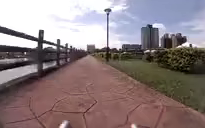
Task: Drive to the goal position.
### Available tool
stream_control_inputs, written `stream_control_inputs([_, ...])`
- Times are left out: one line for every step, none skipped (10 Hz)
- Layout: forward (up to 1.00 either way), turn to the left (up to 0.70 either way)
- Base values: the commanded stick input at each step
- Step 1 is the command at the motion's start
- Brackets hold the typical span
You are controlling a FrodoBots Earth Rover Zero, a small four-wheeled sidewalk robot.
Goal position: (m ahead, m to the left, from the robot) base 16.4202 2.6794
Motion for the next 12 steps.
stream_control_inputs([1.00, 0.00])
stream_control_inputs([1.00, 0.00])
stream_control_inputs([1.00, 0.01])
stream_control_inputs([1.00, 0.30])
stream_control_inputs([1.00, 0.40])
stream_control_inputs([1.00, 0.27])
stream_control_inputs([1.00, 0.01])
stream_control_inputs([1.00, 0.00])
stream_control_inputs([1.00, 0.00])
stream_control_inputs([1.00, 0.00])
stream_control_inputs([1.00, 0.00])
stream_control_inputs([1.00, 0.00])
